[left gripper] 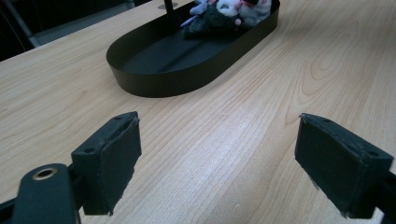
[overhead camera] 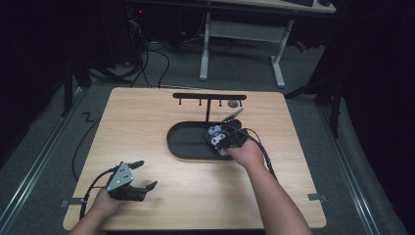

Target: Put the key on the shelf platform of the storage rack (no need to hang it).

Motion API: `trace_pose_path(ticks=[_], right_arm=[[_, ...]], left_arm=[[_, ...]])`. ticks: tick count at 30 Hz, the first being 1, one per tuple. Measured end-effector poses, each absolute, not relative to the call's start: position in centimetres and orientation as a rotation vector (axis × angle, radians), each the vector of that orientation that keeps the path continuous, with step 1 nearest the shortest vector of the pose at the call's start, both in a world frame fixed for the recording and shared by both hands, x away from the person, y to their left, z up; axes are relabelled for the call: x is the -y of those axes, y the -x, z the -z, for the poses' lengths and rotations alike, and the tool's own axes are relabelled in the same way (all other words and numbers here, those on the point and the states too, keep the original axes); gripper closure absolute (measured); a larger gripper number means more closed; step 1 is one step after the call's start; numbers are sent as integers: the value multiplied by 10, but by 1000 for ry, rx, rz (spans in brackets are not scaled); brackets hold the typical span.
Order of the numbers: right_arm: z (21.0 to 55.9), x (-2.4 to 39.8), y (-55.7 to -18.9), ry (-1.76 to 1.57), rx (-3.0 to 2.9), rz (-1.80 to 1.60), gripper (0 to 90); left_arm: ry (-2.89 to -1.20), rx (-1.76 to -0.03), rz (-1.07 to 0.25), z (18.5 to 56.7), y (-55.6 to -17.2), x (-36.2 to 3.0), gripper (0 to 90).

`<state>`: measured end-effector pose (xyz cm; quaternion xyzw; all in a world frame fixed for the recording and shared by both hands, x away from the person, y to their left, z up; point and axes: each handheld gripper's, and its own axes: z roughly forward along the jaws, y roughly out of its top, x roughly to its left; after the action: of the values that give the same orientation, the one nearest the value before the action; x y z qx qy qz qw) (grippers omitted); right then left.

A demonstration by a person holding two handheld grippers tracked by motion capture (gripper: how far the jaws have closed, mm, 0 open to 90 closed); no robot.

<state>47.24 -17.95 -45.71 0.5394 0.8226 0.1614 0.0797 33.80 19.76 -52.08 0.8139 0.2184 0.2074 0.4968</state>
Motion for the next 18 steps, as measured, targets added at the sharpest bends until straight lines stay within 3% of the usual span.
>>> trace_pose_path(ticks=[18], right_arm=[[443, 189, -445, -1509, -2435, -586, 332]], left_arm=[[-1982, -529, -512, 521, -337, -196, 154]])
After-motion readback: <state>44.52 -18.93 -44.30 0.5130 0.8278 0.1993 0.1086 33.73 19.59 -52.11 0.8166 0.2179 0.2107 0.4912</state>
